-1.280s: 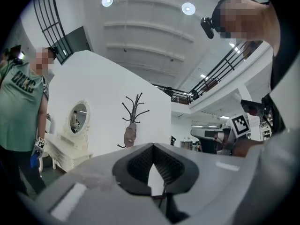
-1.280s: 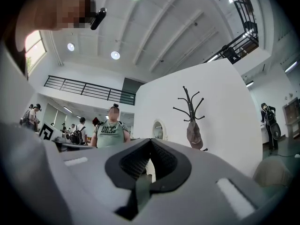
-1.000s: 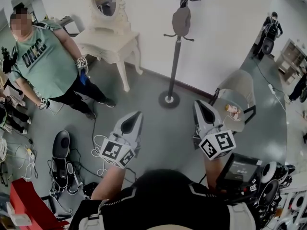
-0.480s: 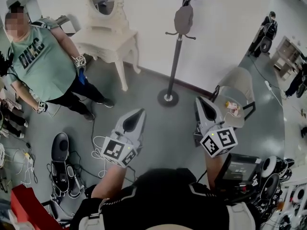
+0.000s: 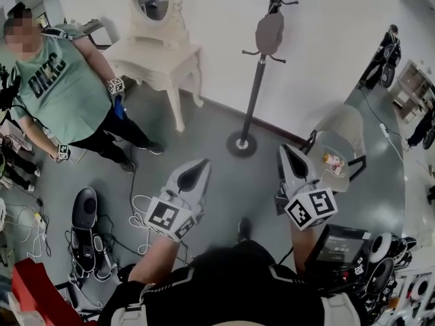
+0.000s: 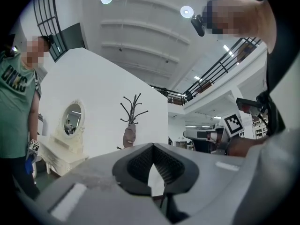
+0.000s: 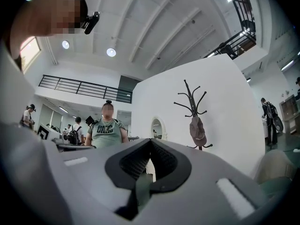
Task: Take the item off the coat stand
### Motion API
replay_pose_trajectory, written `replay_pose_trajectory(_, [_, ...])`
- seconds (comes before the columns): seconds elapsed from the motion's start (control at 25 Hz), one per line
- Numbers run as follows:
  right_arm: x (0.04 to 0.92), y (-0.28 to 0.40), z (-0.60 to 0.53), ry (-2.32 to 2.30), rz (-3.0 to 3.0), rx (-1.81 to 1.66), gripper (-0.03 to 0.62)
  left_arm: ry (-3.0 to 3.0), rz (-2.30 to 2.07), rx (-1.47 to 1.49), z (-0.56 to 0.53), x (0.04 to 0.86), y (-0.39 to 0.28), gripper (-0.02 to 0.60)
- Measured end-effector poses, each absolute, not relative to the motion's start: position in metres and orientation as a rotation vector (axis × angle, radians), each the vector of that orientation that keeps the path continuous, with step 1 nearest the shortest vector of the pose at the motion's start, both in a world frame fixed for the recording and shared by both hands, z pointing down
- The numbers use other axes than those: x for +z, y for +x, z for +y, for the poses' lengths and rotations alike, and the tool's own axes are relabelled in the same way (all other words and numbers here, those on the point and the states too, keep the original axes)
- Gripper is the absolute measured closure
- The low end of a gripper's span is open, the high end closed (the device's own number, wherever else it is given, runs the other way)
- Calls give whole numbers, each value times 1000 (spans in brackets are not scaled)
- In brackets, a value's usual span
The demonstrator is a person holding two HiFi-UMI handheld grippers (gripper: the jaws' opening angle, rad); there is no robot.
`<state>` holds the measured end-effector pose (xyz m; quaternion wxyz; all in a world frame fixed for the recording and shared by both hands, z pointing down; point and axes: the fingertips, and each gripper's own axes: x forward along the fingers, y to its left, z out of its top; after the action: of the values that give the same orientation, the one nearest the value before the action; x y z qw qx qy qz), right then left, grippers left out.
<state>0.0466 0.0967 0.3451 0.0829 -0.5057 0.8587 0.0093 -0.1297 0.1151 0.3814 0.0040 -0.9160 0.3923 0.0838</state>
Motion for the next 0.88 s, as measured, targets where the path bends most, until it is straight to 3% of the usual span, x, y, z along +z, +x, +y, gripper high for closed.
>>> replay_pose_trajectory(0.88, [324,130,-55,-1379,2606,49,585,-2839,1345,278,-27,368,-42,575])
